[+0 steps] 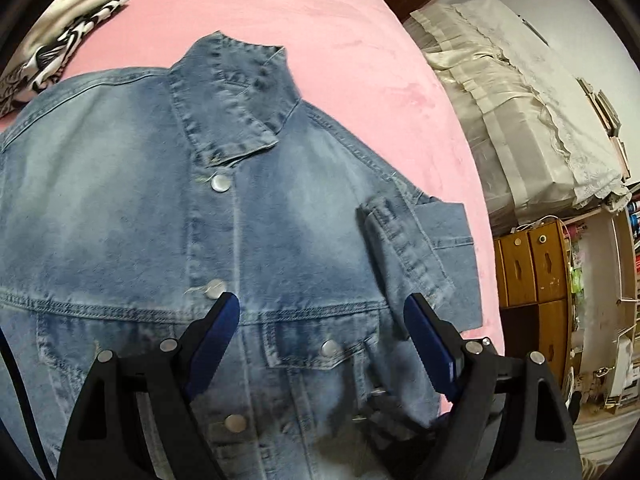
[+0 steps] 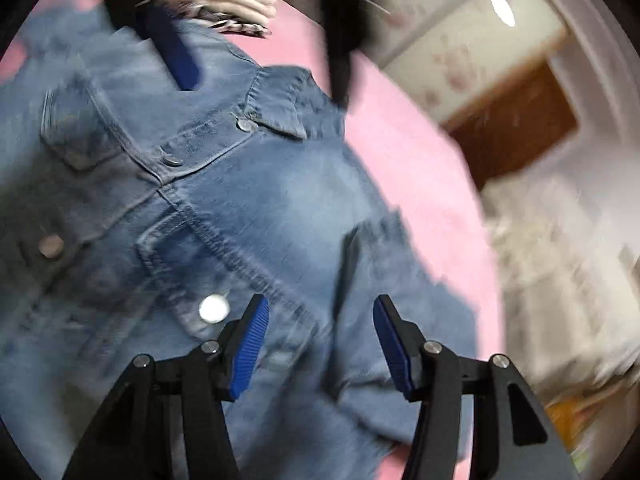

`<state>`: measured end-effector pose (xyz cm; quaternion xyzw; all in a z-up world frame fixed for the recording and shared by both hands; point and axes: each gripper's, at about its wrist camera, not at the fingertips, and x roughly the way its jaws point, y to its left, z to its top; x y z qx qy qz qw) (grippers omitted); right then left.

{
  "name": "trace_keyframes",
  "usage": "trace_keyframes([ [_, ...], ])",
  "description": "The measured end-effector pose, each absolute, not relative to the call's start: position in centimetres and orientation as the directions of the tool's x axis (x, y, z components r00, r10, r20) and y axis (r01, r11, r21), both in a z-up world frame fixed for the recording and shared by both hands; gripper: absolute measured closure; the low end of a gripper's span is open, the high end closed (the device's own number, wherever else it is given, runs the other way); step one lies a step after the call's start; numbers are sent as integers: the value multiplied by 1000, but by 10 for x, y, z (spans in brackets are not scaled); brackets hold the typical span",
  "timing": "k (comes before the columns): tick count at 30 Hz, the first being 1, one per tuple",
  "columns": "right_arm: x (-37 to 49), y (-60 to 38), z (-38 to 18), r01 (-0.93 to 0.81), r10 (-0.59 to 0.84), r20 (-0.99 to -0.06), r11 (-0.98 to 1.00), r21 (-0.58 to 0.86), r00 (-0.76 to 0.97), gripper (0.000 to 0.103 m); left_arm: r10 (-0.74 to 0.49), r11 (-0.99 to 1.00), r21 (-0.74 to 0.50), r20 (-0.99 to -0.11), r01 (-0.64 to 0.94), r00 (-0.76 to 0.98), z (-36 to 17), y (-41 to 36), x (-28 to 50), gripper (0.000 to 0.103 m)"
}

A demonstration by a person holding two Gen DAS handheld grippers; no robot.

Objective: Fold large clothes
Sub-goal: 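Fold the gripped sleeve across the jacket front with the right tool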

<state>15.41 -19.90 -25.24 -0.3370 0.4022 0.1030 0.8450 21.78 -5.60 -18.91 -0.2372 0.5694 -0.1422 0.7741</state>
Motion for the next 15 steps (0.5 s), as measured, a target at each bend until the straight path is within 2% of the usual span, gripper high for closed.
trace_keyframes([
  [6,169,-265,-232,-247,-5,-847,956,-160,531,48,-482,855,-516,-824,-43,299,-196,-51,204,20],
  [10,189,-303,-238,-102,71,-895,994,29,440,48,-496,850,-526,-817,-32,294,-199,-61,204,20],
  [13,208,-331,-243,25,187,-899,976,215,397,48,-501,850,-527,-813,-11,297,-197,-69,206,20],
  [15,217,-334,-245,52,223,-896,964,262,385,48,-503,849,-528,-810,-1,300,-196,-72,208,20],
])
